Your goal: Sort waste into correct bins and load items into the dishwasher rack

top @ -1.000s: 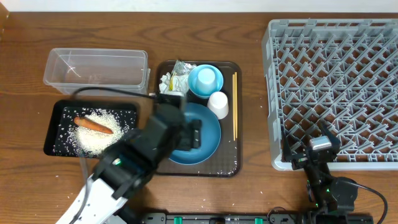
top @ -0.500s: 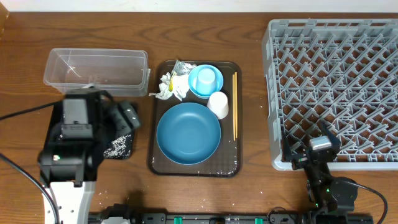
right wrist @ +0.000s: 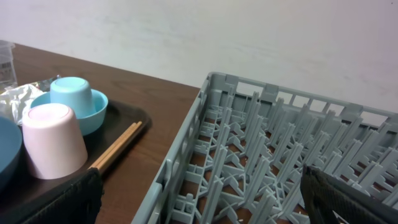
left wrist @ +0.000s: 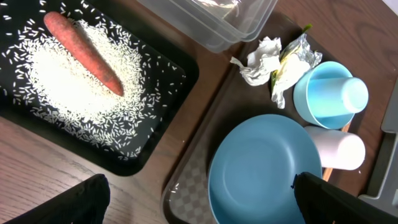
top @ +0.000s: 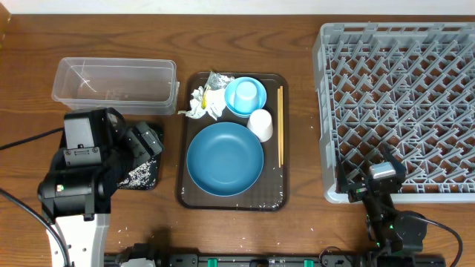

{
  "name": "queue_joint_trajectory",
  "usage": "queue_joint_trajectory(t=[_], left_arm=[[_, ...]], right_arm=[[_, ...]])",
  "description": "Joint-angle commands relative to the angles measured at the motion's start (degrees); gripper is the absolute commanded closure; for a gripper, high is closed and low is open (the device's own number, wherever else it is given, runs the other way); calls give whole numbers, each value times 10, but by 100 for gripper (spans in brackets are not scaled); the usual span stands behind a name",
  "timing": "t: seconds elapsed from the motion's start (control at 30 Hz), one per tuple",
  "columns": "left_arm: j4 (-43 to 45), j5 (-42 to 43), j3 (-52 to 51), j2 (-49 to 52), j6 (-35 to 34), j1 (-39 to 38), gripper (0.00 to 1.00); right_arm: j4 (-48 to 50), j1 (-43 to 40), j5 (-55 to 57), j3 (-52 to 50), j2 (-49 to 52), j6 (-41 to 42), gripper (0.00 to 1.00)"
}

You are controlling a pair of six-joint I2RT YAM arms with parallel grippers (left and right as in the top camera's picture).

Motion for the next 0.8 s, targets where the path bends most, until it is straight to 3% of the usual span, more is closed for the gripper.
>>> queue_joint_trajectory(t=[0.0, 0.2, 0.37, 0.77], left_arm=[[-2, 1, 8, 3, 9, 3, 3], [1, -113, 8, 20, -9, 13, 3], [-14, -117, 8, 57, -95, 78, 3], [-16, -117, 8, 128, -99, 116, 2]], right_arm=[[-2, -7, 1, -1, -2, -7, 1], [-2, -7, 1, -1, -2, -7, 1], [-2, -7, 1, -1, -2, -7, 1], [-2, -7, 1, -1, -2, -7, 1]])
